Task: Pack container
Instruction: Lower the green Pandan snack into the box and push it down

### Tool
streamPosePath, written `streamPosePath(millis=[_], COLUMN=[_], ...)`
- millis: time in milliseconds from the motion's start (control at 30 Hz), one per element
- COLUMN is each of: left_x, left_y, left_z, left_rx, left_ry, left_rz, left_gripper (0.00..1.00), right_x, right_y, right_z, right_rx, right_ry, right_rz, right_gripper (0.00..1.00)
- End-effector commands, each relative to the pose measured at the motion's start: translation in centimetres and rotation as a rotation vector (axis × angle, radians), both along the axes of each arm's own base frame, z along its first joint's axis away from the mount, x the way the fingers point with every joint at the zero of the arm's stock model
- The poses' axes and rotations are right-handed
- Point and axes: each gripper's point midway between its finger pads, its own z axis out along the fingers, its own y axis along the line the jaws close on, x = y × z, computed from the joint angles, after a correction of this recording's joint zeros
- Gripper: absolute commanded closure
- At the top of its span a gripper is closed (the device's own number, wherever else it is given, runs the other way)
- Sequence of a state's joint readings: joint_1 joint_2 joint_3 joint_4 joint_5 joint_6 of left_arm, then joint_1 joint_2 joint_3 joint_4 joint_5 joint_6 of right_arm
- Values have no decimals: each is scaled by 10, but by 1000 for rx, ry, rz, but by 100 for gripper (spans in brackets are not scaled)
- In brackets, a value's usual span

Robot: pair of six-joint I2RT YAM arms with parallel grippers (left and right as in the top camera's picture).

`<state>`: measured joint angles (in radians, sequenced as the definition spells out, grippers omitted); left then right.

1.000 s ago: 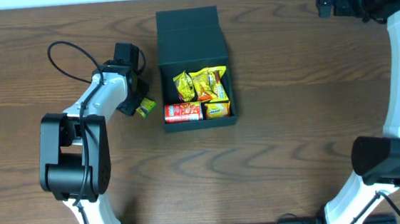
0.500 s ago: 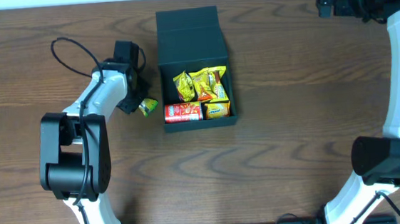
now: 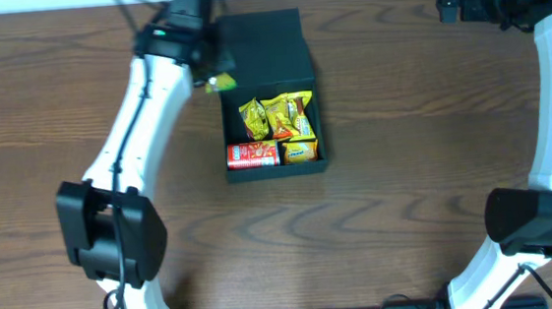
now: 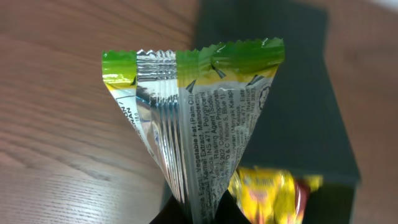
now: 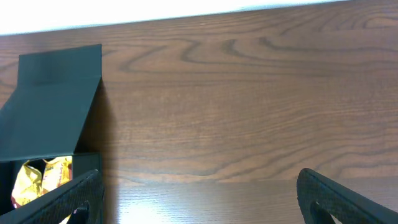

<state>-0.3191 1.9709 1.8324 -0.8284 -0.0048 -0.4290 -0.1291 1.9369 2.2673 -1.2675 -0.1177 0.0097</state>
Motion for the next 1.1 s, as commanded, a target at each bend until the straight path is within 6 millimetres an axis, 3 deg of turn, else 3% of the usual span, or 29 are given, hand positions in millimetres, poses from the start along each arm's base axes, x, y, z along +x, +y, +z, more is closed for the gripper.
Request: streamPosePath(millis=[0,133,300,433,567,700,1067], left_x=[-11,-23,-29,-38,-47,-55,-53], left_y=[-18,-32,-29,-38,-35,-27,-26], left_z=[-5,-18,-55,-83,-102,-108,-125], left_rx=[149,183,222,185,162,132,143], left_ry=[-7,26,132,218,295,354,376], left_rz=[-205,-276,-293,-324,-210,-86,-92], left_gripper=[94,94,94,94,94,94,94], right_x=[-1,-1,-2,-2,-2,-2,-2], right_y=[-3,-2,-2,-2,-2,-2,-2], right_z=[1,1,0,0,0,0,0], right_rx=[-4,-3,-3,-3,-3,-3,-3], right_ry=[-3,-2,2,3,3,3,4], right_rz=[7,8,8,8,8,8,8], right_gripper=[1,1,1,1,1,1,1])
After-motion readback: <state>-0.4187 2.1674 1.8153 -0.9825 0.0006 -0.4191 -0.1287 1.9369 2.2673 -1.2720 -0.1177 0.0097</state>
